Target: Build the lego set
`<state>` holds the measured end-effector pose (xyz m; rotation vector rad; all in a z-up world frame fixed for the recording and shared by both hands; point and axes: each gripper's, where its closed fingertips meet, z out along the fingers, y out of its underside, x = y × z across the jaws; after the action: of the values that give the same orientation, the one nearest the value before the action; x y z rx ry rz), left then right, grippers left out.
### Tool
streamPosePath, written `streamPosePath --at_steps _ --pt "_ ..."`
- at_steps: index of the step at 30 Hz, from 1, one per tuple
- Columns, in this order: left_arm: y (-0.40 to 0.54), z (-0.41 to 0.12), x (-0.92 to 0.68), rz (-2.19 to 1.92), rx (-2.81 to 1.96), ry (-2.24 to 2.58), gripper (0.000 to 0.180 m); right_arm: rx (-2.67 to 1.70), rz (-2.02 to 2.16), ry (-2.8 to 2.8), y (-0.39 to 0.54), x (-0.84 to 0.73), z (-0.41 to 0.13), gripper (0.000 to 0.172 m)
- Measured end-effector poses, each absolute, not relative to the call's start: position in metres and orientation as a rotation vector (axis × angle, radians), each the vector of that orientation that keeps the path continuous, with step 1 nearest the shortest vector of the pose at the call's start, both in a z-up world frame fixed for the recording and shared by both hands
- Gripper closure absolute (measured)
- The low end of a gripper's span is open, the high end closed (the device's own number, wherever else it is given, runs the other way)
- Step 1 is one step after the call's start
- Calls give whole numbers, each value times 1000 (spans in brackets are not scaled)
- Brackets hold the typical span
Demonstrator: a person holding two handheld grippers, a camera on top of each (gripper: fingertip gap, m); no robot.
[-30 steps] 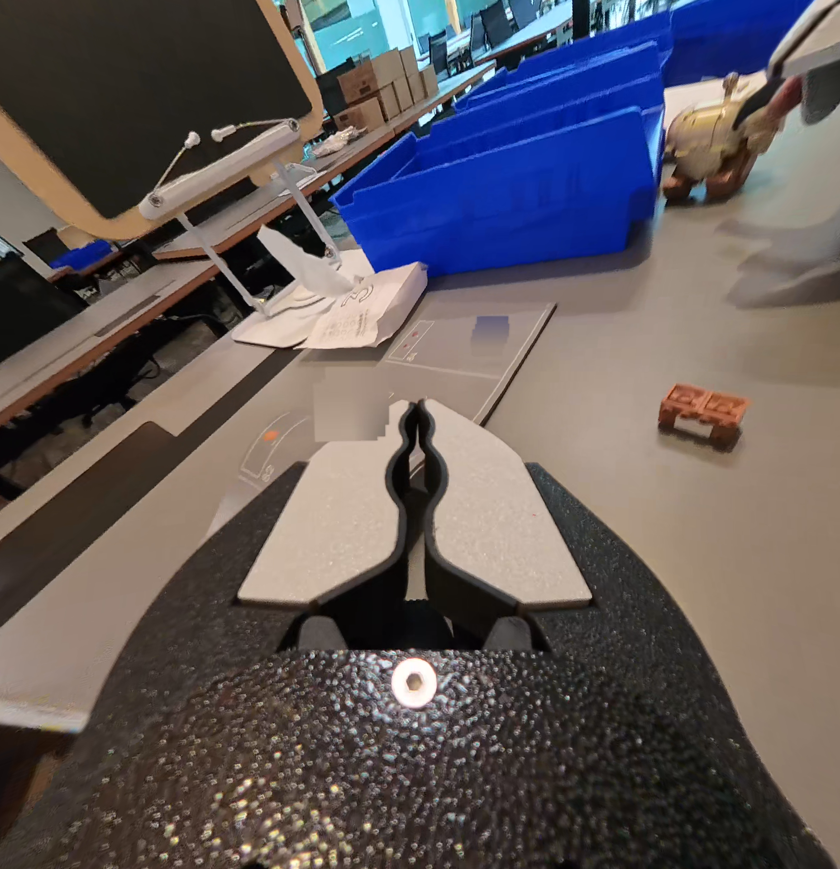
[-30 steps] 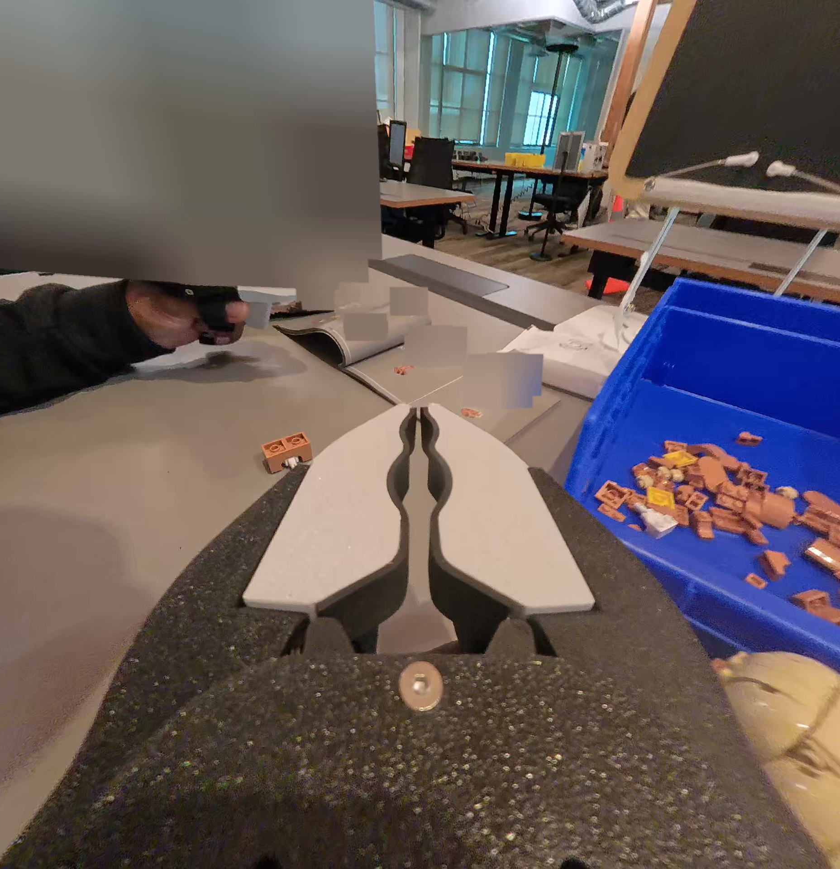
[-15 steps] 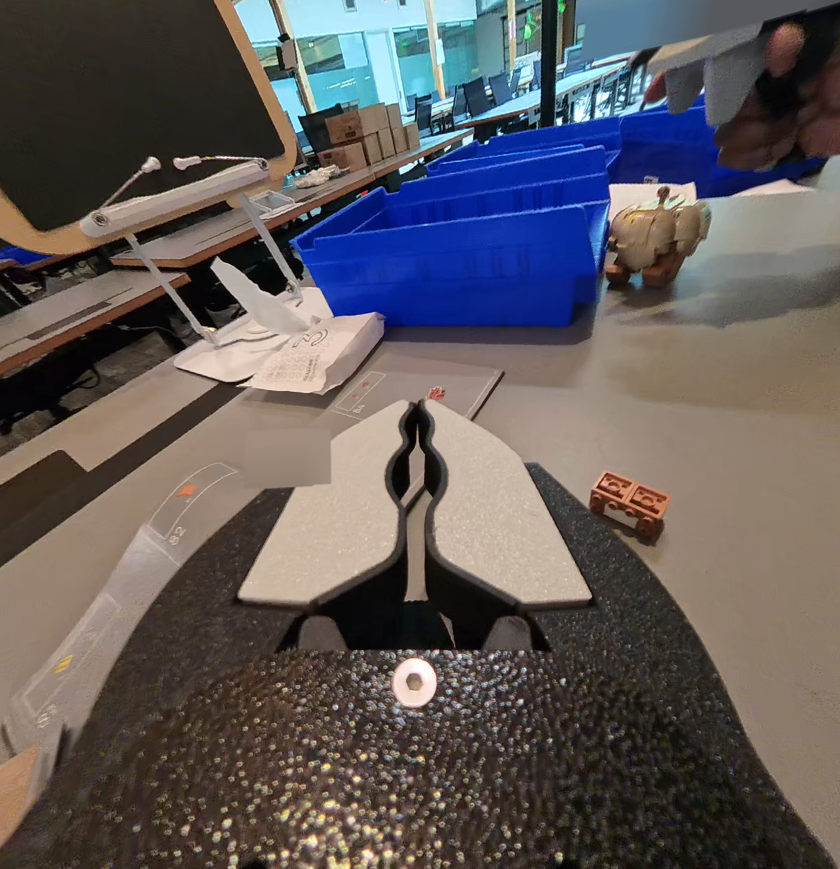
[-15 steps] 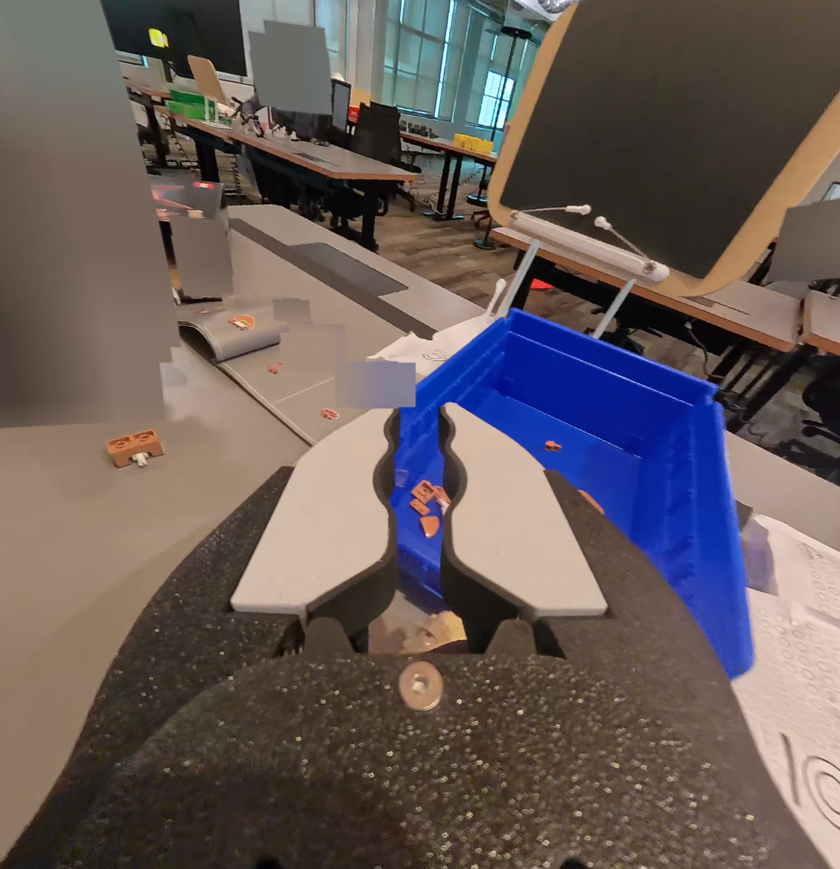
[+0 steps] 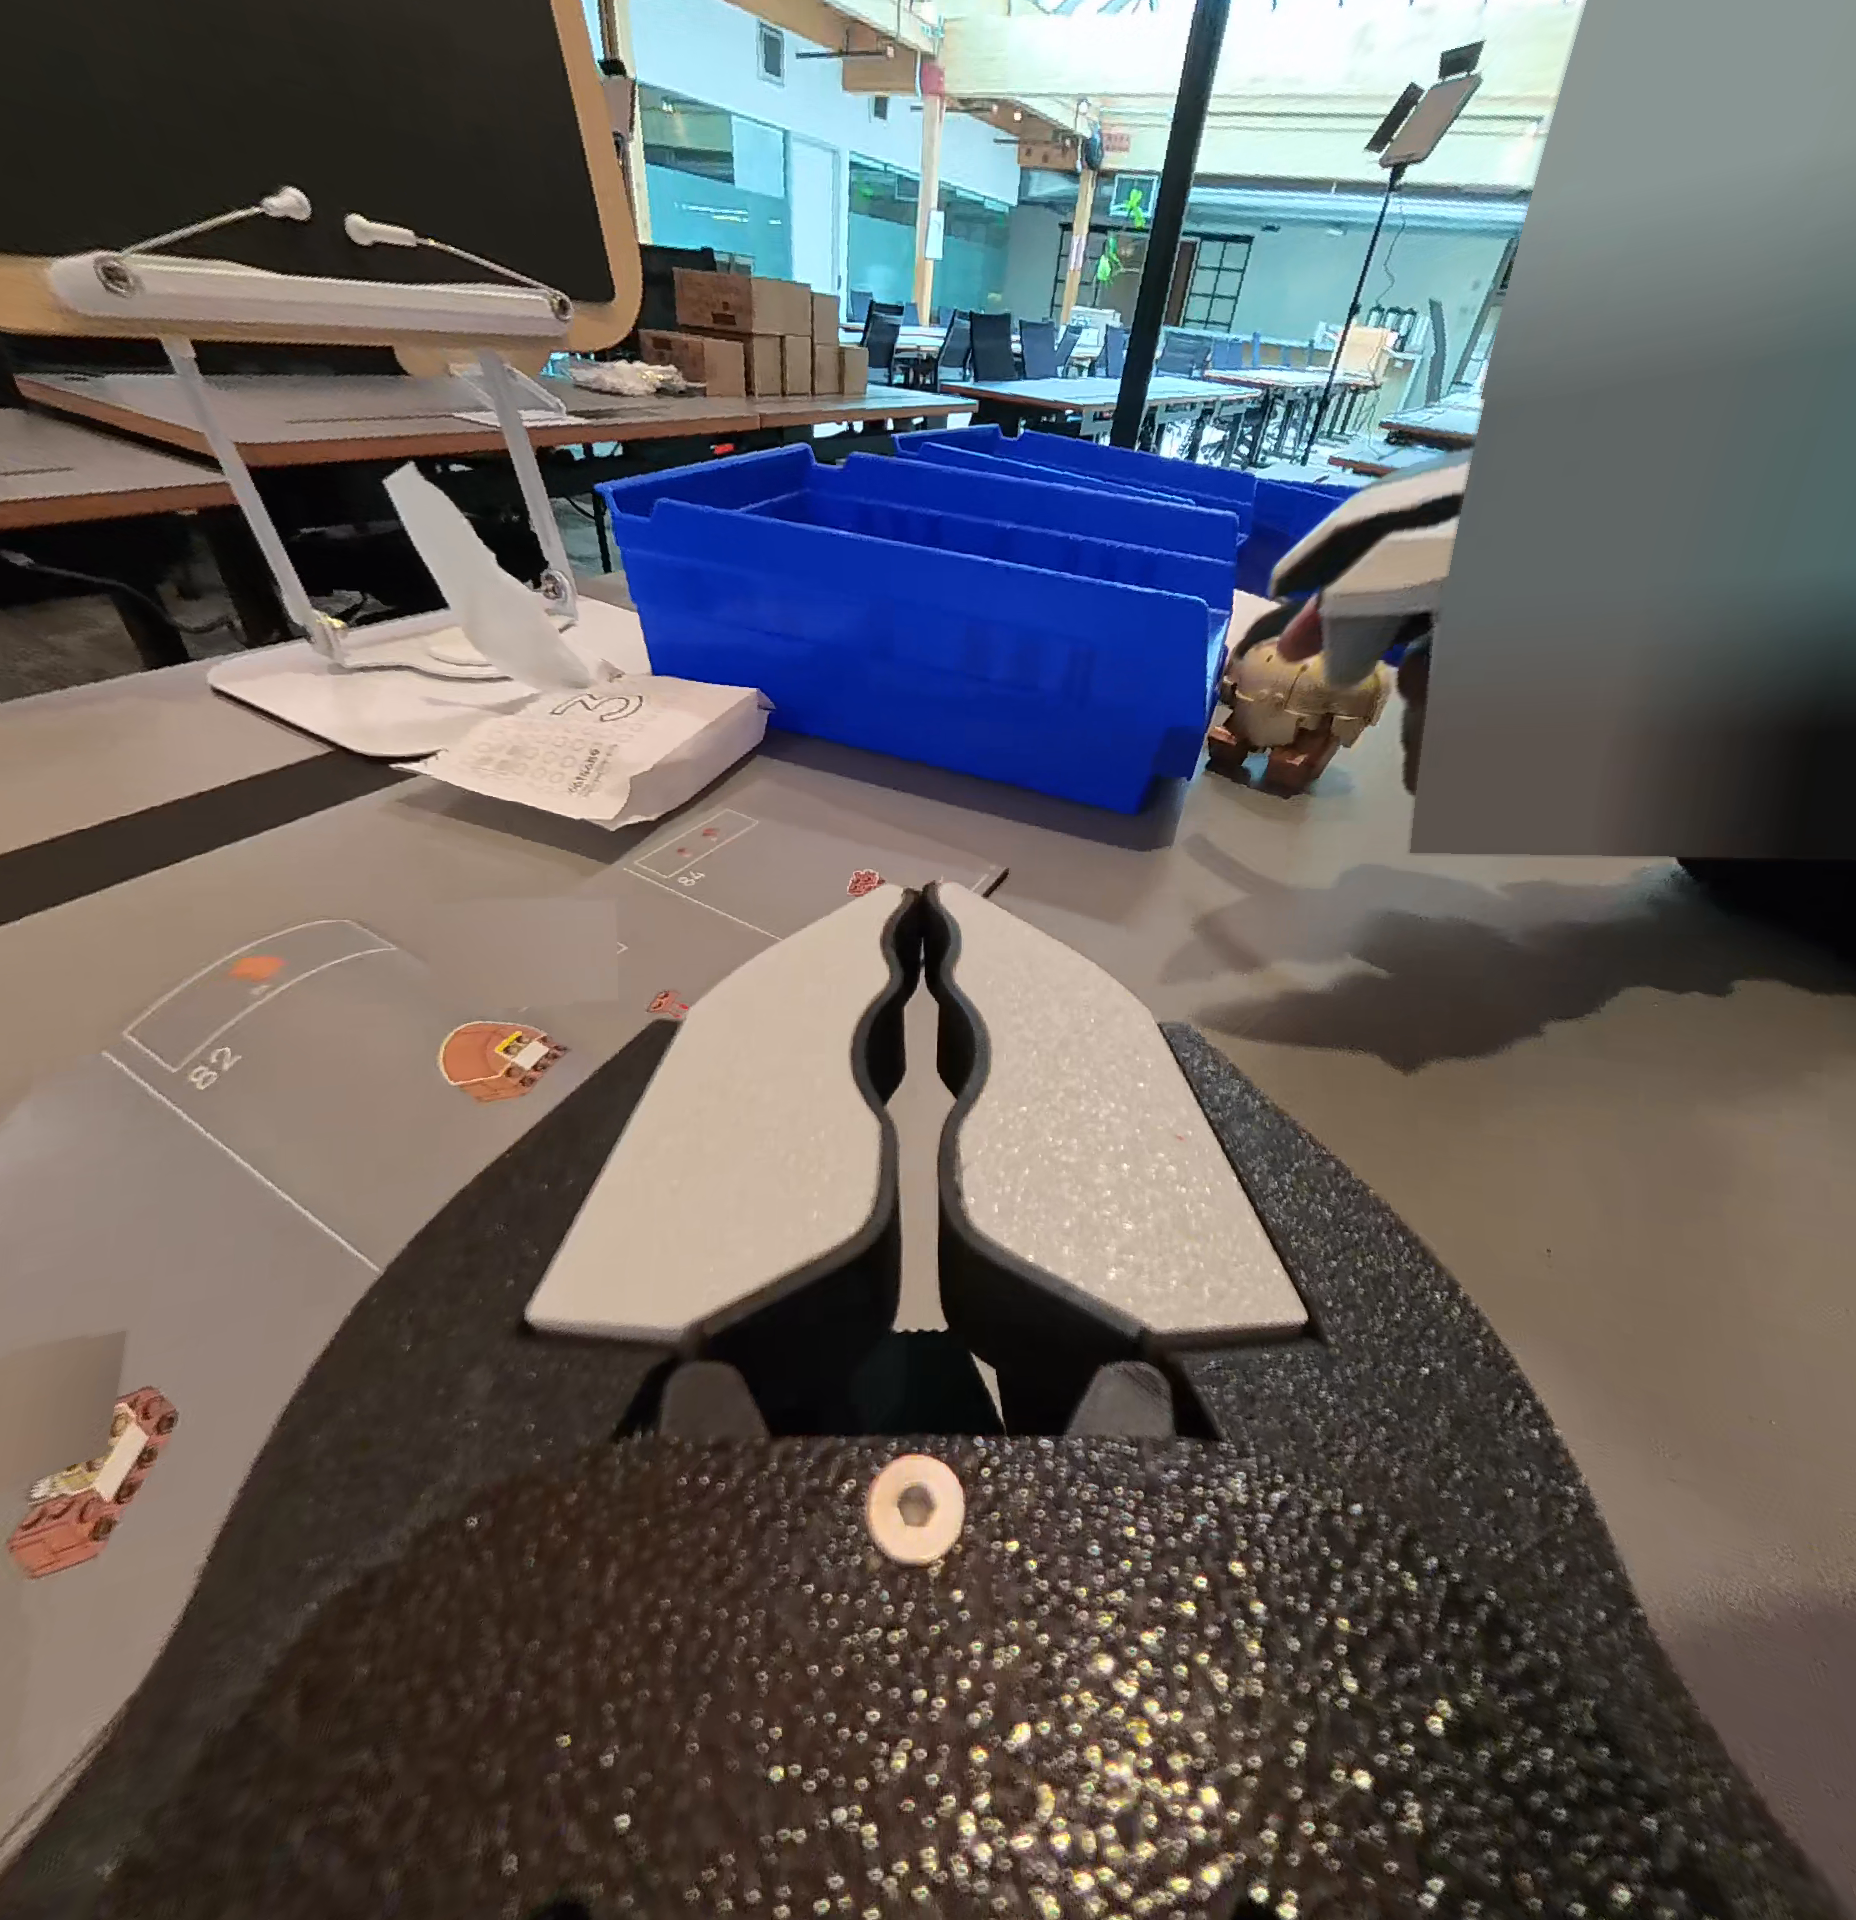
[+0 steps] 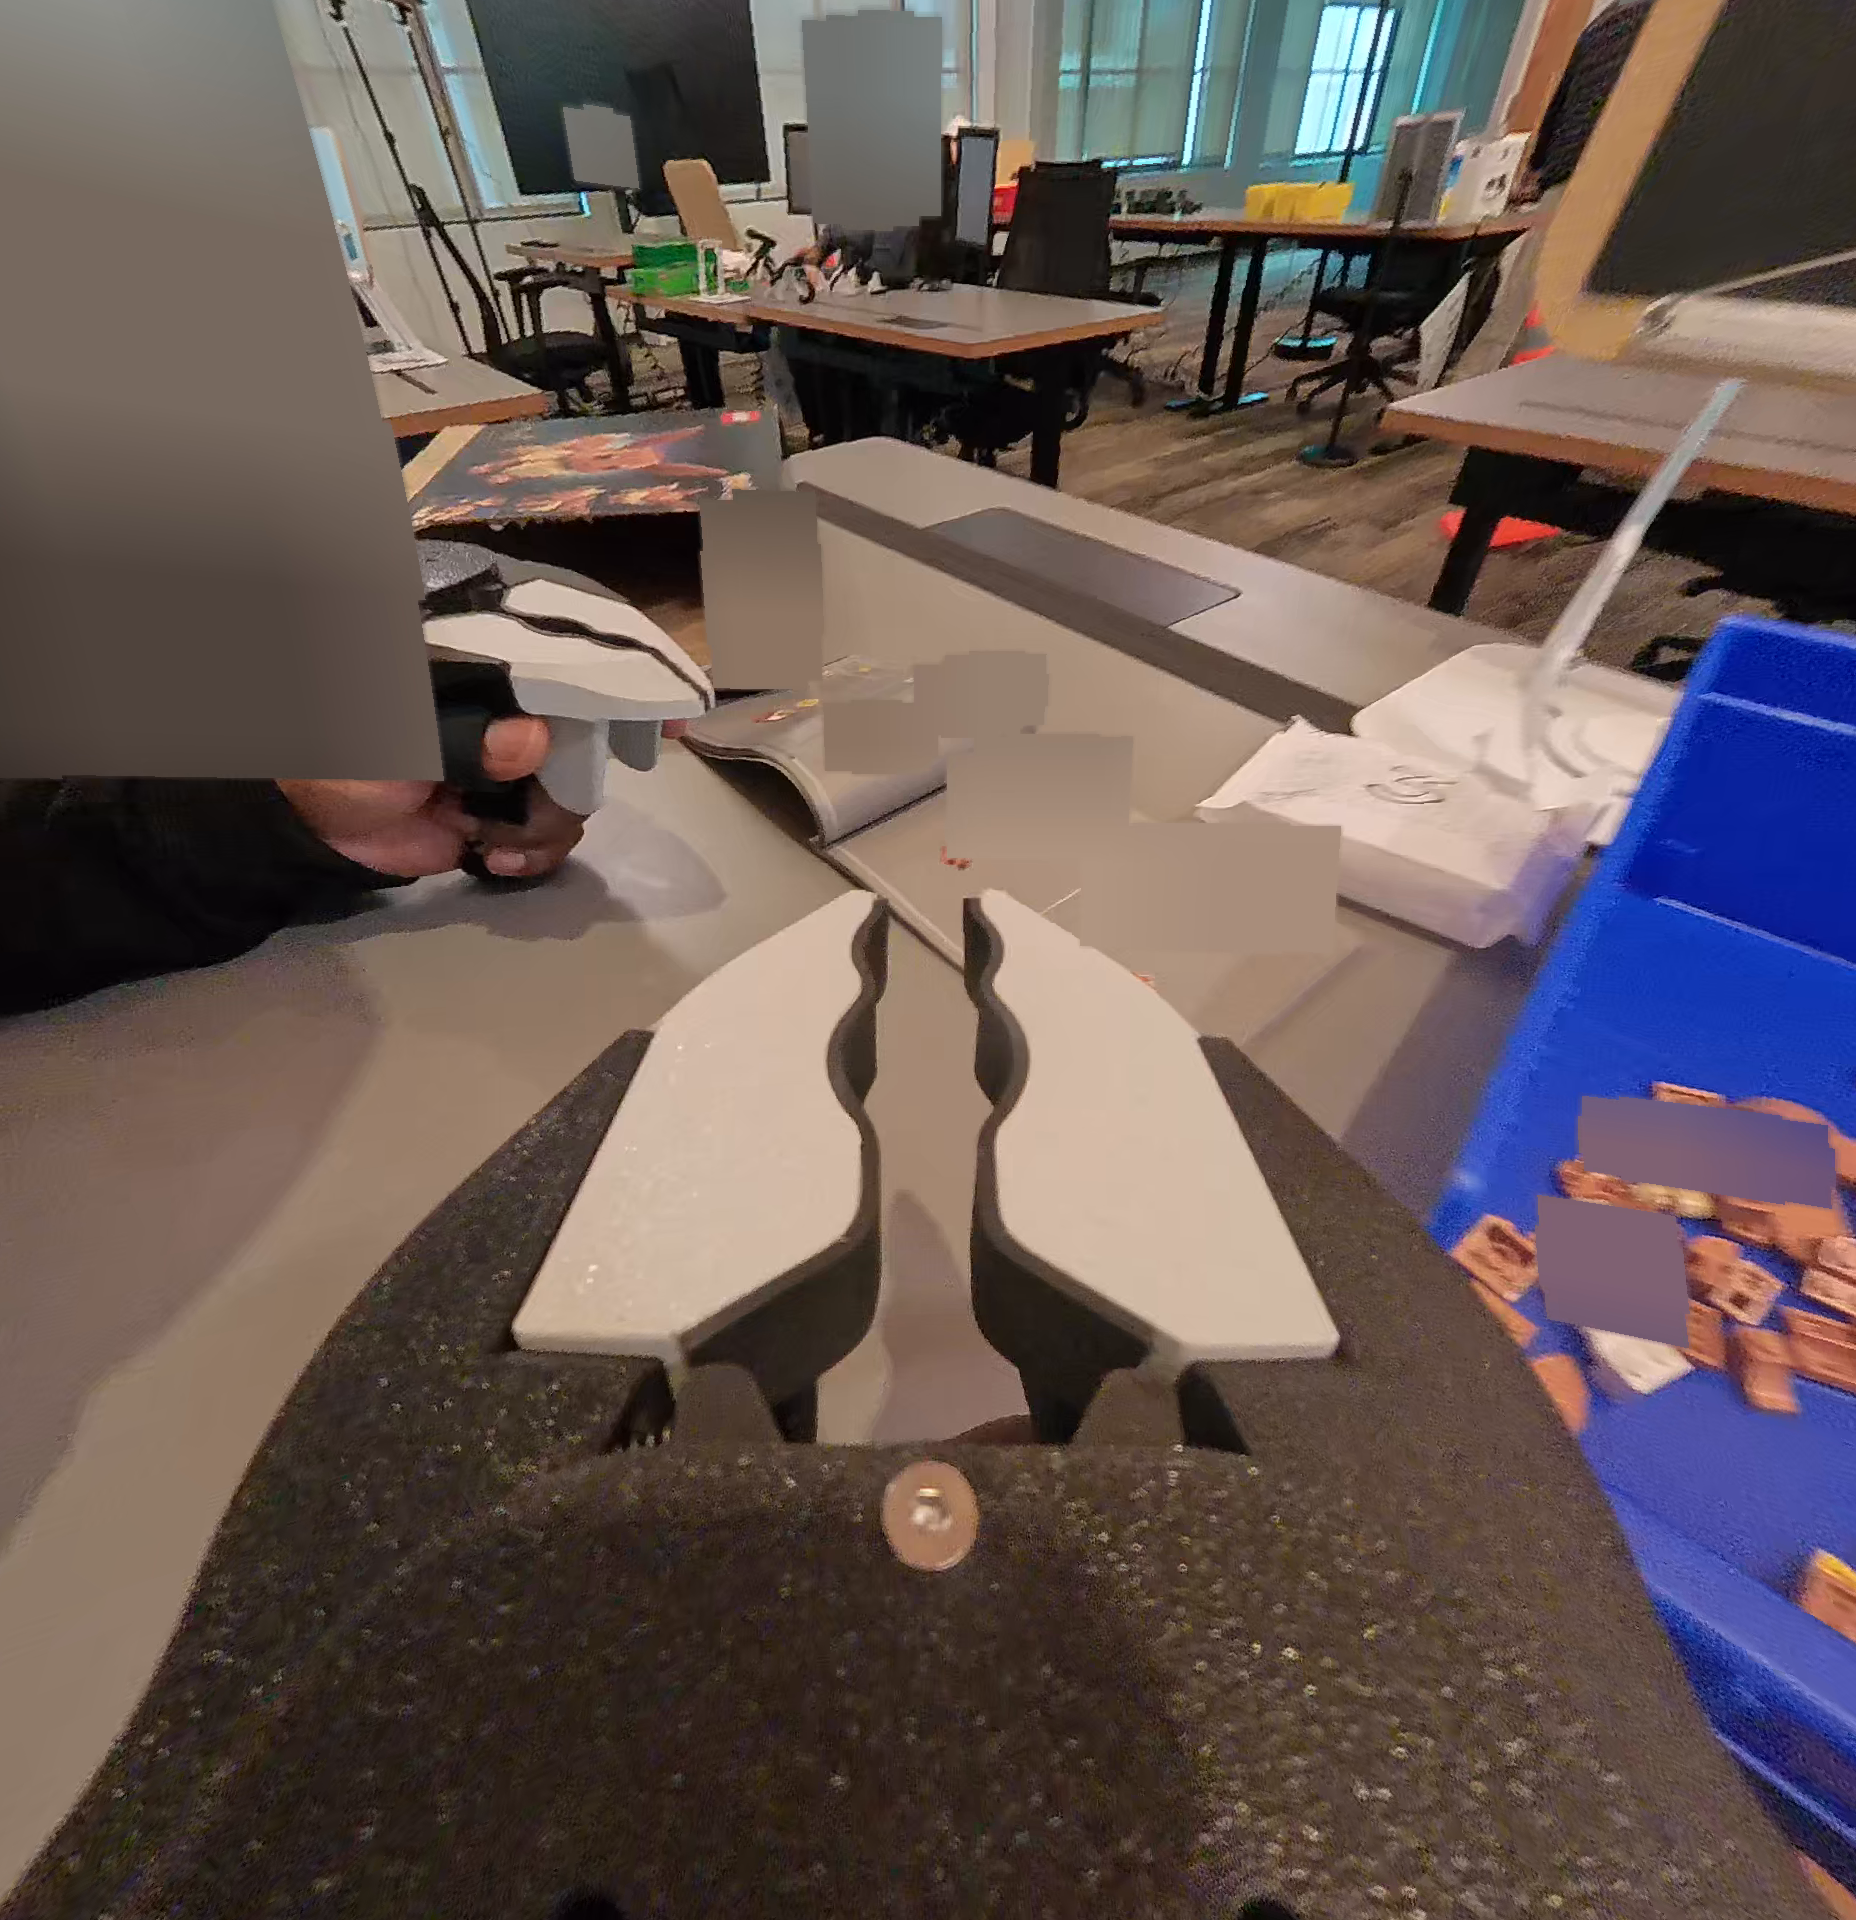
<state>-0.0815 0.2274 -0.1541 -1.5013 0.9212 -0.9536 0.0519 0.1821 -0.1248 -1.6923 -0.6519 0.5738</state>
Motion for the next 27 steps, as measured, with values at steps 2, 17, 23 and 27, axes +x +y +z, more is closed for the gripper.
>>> streamPosePath --at_steps 2,17,23,27 --pt "225 -153 -84 -961 -1485 924 180 -1707 595 -664 184 38 -134 158" --pt "218 -143 -109 -1023 -1434 863 180 -1770 585 -710 198 4 -178 159" --pt "221 -145 -109 -1027 -1450 855 180 -1784 613 -696 199 6 -183 159" --pt "222 -146 -108 -1024 -1461 855 180 -1787 615 -690 199 9 -183 159"
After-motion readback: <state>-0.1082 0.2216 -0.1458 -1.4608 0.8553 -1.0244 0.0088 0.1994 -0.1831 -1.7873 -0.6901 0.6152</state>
